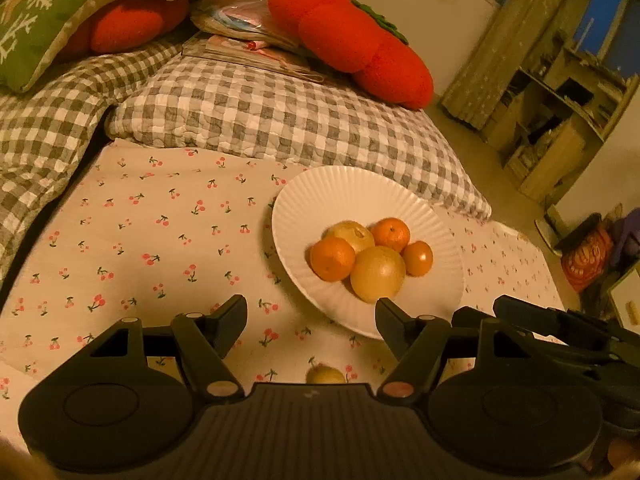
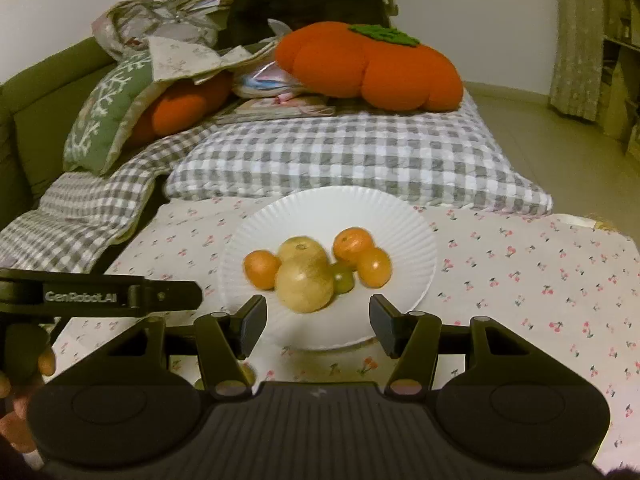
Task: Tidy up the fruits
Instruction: 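Move both tools back to the remaining fruits on the sheet, then grasp another orange with the left tool while the right tool grasps an orange fruit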
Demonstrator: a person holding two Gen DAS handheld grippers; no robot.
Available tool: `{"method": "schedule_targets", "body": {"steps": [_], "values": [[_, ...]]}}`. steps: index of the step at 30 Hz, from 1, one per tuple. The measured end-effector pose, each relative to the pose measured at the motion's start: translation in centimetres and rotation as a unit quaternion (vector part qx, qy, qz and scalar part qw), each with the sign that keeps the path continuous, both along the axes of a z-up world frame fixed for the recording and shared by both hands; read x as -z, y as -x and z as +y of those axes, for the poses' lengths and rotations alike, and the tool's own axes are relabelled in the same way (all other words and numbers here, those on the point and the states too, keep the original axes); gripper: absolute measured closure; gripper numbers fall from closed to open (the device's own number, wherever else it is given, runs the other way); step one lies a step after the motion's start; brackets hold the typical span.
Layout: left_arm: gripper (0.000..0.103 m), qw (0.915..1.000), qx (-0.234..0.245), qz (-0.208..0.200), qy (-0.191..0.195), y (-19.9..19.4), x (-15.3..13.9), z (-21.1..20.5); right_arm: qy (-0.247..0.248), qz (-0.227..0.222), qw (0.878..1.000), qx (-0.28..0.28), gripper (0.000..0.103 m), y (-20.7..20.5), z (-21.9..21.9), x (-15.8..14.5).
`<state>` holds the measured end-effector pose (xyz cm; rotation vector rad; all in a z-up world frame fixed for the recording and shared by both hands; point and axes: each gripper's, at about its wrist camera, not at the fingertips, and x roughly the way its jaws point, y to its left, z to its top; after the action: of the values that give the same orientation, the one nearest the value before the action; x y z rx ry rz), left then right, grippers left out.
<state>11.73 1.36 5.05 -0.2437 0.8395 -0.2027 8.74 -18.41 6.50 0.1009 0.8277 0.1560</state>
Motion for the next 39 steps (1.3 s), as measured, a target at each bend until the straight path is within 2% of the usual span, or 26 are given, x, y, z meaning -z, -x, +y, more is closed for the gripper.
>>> {"method": "schedule_targets", "body": {"steps": [5,11,16,26,35,39], "values": [[0.035,0.9998,0.009,-0.005,-0.018,1.3,-0.4,0.3,0.001,-0.003,1.0,-0.025,0.049,1.6,0.8,-0.8],[0.033,0.9994,0.008,-0.004,-0.032,2.4,-0.4,1.6,0.046,-0.02,0.997,-0.051,0.049,2.8,2.3,-1.2],[0.033,0.999,-0.002,0.005,-0.044,3.1,0.1,3.0,0.054,-0.015,0.995,-0.079,0.048,3.8,3.2,-1.0],[0.032,0.9989,-0.014,0.018,-0.04,4.5,0.6,5.3,0.068,0.012,0.992,-0.106,0.047,4.7,4.6,0.1],[0.032,0.9977,0.027,0.061,-0.014,6.6,2.6,4.6,0.079,0.043,0.989,-0.119,0.046,4.9,5.0,1.0],[0.033,0.9953,0.047,0.083,-0.016,7.7,3.8,4.0,0.086,0.057,0.985,-0.134,0.042,5.3,5.2,1.7]]}}
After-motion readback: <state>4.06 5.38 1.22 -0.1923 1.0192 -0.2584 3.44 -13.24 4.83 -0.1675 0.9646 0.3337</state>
